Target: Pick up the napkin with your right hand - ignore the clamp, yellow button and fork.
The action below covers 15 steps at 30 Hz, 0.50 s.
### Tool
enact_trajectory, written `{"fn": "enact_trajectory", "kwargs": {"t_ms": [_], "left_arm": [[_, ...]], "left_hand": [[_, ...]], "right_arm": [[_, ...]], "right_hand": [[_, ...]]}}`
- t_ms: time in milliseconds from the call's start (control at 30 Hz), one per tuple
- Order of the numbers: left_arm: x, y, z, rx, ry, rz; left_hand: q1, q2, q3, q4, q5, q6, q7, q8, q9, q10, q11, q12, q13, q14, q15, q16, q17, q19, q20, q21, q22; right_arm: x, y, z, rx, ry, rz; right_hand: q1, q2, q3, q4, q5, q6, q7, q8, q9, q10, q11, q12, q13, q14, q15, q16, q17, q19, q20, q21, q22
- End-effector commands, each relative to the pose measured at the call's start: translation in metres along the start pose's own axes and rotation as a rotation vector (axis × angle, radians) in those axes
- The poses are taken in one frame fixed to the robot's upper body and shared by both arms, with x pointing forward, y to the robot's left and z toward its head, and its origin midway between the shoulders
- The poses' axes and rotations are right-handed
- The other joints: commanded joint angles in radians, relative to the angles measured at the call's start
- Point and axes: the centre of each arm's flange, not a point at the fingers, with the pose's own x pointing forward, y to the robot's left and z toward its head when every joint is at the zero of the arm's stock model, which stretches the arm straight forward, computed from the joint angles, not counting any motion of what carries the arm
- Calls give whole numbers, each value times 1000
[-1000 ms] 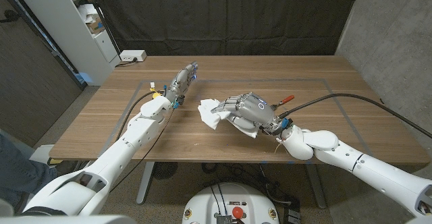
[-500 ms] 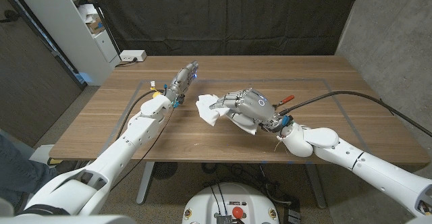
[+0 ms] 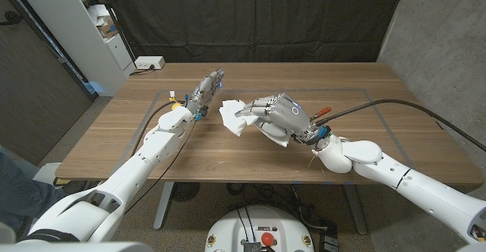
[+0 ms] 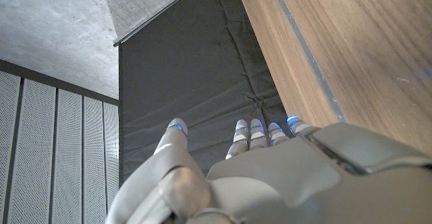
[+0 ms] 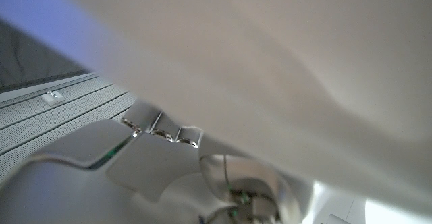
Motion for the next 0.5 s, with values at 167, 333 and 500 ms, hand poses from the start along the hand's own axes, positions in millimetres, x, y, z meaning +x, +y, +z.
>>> {"fn": "enact_trajectory", "kwargs": {"t_ms": [167, 333, 500], "left_arm": [[-1, 1, -2, -3, 1, -6], [0, -1, -3, -4, -1, -11], [-2, -2, -3, -6, 10, 7]], "left_hand": [[3, 11, 2, -4, -1, 11, 1, 3, 4, 0, -2, -3, 4, -10, 1, 0, 5, -76, 2, 6, 4], [3, 12, 2, -4, -1, 11, 2, 3, 4, -1, -2, -3, 4, -10, 2, 0, 5, -76, 3, 7, 4], [5, 15, 4, -4, -1, 10, 3, 3, 4, -1, -1, -3, 4, -11, 2, 0, 5, -76, 3, 7, 4]], "right_arm": [[11, -10, -3, -10, 13, -14], [13, -12, -2, -17, 8, -19], [16, -14, 0, -19, 5, -27]], "right_hand": [[17, 5, -2, 7, 5, 0, -5, -2, 4, 3, -3, 2, 2, 6, -117, -5, 9, -10, -63, 19, 7], [19, 5, -3, 8, 5, 1, -4, -3, 5, 4, -5, 3, 2, 7, -118, -9, 13, -14, -63, 25, 8], [20, 5, -4, 9, 5, 3, -4, -3, 6, 6, -8, 3, 2, 13, -120, -10, 18, -15, -64, 34, 8]]}}
